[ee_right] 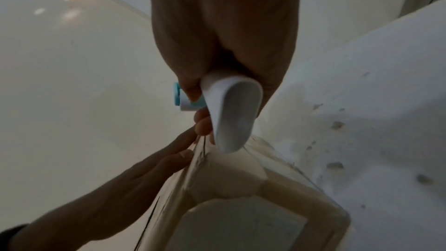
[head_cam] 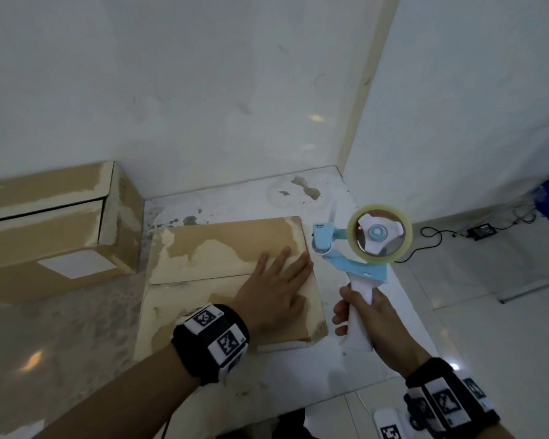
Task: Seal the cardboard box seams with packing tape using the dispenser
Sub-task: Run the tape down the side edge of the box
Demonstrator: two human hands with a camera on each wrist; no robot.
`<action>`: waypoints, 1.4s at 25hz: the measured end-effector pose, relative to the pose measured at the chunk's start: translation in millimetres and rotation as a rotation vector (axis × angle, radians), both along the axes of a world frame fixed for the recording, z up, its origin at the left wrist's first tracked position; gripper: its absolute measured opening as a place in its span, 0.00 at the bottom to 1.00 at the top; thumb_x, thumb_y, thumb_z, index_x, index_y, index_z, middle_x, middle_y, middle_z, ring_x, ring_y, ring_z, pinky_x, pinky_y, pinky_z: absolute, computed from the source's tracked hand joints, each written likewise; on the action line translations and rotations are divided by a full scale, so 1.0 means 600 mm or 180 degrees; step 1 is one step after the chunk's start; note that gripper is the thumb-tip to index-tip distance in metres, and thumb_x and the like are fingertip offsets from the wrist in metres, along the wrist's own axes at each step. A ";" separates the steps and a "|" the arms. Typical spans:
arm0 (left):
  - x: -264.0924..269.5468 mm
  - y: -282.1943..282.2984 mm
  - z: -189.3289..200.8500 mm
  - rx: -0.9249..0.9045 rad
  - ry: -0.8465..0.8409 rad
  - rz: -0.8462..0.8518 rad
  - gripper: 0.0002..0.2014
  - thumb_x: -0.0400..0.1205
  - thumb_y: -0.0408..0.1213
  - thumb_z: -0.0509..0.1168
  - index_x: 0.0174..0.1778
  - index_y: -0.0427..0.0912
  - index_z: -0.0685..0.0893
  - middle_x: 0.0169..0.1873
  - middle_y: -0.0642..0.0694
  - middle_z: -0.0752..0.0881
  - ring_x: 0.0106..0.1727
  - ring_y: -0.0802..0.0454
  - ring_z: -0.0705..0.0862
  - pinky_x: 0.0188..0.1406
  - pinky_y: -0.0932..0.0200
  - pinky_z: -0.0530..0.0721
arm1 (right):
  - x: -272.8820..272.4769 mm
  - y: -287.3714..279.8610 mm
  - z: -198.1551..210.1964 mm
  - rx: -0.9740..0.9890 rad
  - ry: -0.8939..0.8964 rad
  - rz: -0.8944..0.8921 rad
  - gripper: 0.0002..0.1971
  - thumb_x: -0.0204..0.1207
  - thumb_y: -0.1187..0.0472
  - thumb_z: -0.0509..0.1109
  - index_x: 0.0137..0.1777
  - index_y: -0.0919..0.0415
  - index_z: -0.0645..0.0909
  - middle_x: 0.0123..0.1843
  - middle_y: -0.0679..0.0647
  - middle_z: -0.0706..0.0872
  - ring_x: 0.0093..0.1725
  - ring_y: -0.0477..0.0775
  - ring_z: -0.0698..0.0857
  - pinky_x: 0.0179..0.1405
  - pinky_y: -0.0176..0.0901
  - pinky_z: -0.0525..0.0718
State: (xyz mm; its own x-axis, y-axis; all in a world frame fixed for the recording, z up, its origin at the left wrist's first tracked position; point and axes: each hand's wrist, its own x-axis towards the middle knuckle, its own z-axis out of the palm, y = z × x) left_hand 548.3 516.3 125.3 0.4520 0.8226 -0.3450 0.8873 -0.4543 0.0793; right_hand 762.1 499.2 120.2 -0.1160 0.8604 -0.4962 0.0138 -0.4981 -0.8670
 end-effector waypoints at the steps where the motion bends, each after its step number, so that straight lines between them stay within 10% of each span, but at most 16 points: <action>1: 0.001 0.003 0.009 -0.0110 0.0068 -0.0041 0.31 0.86 0.53 0.42 0.84 0.50 0.42 0.85 0.49 0.41 0.85 0.43 0.39 0.81 0.34 0.44 | -0.004 -0.008 0.002 -0.0139 0.0140 -0.0039 0.08 0.82 0.59 0.67 0.51 0.66 0.79 0.38 0.68 0.87 0.36 0.62 0.89 0.39 0.57 0.90; 12: 0.017 0.094 0.053 -0.0134 0.0461 -0.0909 0.23 0.86 0.38 0.54 0.78 0.56 0.66 0.81 0.51 0.62 0.84 0.42 0.49 0.80 0.36 0.53 | -0.027 -0.055 0.011 -0.0616 0.1254 -0.0631 0.16 0.83 0.58 0.66 0.69 0.59 0.72 0.51 0.73 0.90 0.50 0.73 0.91 0.49 0.65 0.90; 20: -0.005 0.123 0.041 -0.0398 0.0442 -0.0189 0.24 0.85 0.40 0.50 0.79 0.58 0.62 0.81 0.50 0.60 0.83 0.38 0.47 0.74 0.34 0.61 | -0.028 0.001 0.024 -0.0008 0.0655 -0.0679 0.15 0.84 0.59 0.64 0.68 0.64 0.73 0.50 0.75 0.89 0.52 0.72 0.90 0.50 0.64 0.90; 25: -0.022 0.147 0.080 -0.0628 -0.1889 0.1449 0.23 0.88 0.48 0.46 0.73 0.43 0.75 0.71 0.46 0.79 0.72 0.44 0.76 0.66 0.53 0.73 | -0.023 0.044 0.044 0.0281 0.0243 -0.0189 0.18 0.84 0.58 0.64 0.56 0.77 0.82 0.44 0.74 0.91 0.50 0.72 0.91 0.58 0.66 0.87; 28: -0.023 0.166 0.106 -0.1991 -0.3589 0.3085 0.28 0.86 0.56 0.50 0.60 0.35 0.82 0.53 0.40 0.90 0.56 0.42 0.88 0.56 0.53 0.84 | -0.031 0.043 0.064 0.0553 -0.0169 0.0232 0.19 0.85 0.58 0.64 0.44 0.76 0.85 0.39 0.69 0.92 0.45 0.67 0.92 0.57 0.62 0.89; 31: -0.031 0.171 0.117 -0.2871 -0.4124 0.3224 0.21 0.85 0.50 0.59 0.60 0.34 0.83 0.52 0.38 0.91 0.51 0.47 0.91 0.51 0.56 0.88 | -0.042 0.047 0.078 0.0702 -0.0283 0.0362 0.13 0.85 0.59 0.63 0.54 0.71 0.78 0.38 0.69 0.91 0.43 0.66 0.92 0.51 0.57 0.91; 35: -0.027 0.181 0.117 -0.2563 -0.4302 0.3403 0.13 0.84 0.35 0.60 0.60 0.36 0.84 0.51 0.38 0.91 0.42 0.52 0.91 0.42 0.62 0.88 | -0.051 0.065 0.088 0.0767 -0.0370 0.0346 0.10 0.84 0.59 0.64 0.57 0.67 0.75 0.38 0.70 0.89 0.39 0.65 0.92 0.40 0.49 0.91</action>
State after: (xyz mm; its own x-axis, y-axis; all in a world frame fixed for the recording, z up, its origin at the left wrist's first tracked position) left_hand 532.0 624.9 195.3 0.1916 0.7476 -0.6359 -0.0958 0.6590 0.7460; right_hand 731.3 538.2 172.7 -0.1683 0.9408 -0.2942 0.1621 -0.2680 -0.9497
